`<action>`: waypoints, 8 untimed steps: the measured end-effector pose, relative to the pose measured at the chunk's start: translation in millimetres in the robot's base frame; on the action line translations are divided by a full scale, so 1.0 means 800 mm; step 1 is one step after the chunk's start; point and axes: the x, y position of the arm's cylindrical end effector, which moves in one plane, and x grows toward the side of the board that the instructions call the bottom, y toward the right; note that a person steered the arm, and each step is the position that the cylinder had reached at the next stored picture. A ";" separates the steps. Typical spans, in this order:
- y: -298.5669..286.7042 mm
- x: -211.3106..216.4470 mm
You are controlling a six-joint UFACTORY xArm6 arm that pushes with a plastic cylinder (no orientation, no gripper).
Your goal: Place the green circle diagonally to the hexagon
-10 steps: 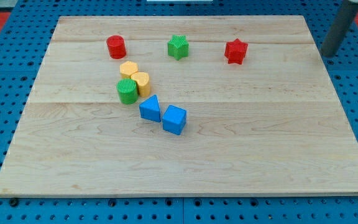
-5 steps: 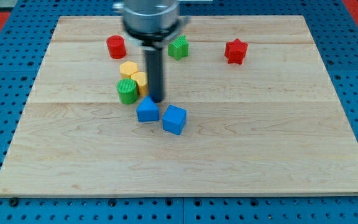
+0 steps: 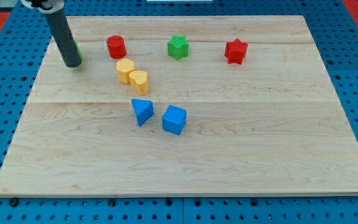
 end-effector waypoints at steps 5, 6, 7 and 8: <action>-0.004 0.035; -0.004 0.035; -0.006 0.035; -0.006 0.035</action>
